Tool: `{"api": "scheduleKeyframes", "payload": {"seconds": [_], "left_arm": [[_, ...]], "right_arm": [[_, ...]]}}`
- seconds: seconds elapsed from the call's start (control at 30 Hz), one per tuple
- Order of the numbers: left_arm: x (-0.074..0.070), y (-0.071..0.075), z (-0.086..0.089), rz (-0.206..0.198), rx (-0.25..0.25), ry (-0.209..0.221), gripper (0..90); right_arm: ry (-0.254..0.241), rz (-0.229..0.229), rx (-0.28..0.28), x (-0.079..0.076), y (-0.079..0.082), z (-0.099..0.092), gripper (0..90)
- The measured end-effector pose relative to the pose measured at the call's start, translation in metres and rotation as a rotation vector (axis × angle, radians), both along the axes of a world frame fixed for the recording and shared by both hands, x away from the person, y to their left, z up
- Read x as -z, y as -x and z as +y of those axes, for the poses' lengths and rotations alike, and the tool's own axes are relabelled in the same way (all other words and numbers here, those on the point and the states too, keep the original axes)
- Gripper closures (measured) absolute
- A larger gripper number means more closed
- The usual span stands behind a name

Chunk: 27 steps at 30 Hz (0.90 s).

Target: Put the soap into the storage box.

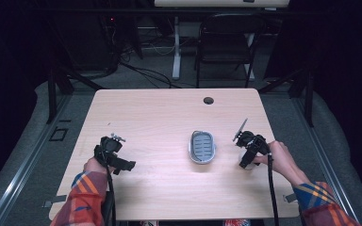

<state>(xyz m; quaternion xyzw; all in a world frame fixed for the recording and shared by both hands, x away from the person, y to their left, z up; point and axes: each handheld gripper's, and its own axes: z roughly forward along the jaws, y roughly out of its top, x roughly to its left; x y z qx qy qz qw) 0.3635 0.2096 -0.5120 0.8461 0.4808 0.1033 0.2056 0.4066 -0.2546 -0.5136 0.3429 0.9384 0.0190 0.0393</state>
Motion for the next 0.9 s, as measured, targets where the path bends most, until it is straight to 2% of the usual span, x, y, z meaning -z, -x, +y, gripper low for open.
{"api": "scheduleKeyframes", "payload": {"seconds": [0.13,0.17,0.23,0.3,0.33,0.37,0.4,0.47,0.5,0.67,0.73,0.9], "left_arm": [[0.0,0.0,0.0,0.0,0.001,0.001,0.1],[0.0,0.0,0.0,-0.001,0.001,0.001,0.1],[0.0,0.0,0.0,-0.001,0.002,0.002,0.1],[0.0,0.0,0.0,0.001,0.002,0.002,0.0],[0.0,0.0,0.0,0.001,0.004,0.001,0.0],[0.0,0.0,0.0,0.0,0.004,0.001,0.1],[0.0,0.0,0.0,0.0,0.004,0.001,0.0],[0.0,0.0,0.0,0.001,0.004,0.001,0.0],[0.0,0.0,0.0,0.0,0.005,0.001,0.1],[0.0,0.0,0.0,0.002,0.004,0.004,0.1],[0.0,0.0,0.0,0.002,0.006,0.003,0.0],[0.0,0.0,0.0,0.002,0.005,0.001,0.1]], "right_arm": [[-0.013,-0.002,-0.004,-0.001,-0.001,0.003,24.0],[-0.035,-0.018,0.015,0.0,0.0,0.004,24.0],[-0.001,-0.007,-0.011,-0.005,-0.003,0.006,24.0],[0.006,-0.003,-0.02,-0.007,-0.005,0.008,24.0],[-0.013,-0.008,-0.011,-0.006,-0.005,0.009,24.0],[0.004,-0.005,-0.021,-0.008,-0.006,0.01,24.0],[-0.009,-0.008,-0.013,-0.007,-0.007,0.011,24.0],[0.016,0.002,-0.041,-0.011,-0.01,0.014,24.0],[-0.014,-0.014,-0.015,-0.01,-0.009,0.015,24.0],[0.005,-0.007,-0.044,-0.019,-0.014,0.021,24.0],[-0.009,-0.013,-0.04,-0.019,-0.014,0.022,24.0],[0.007,-0.001,-0.054,-0.021,-0.019,0.027,24.0]]}}
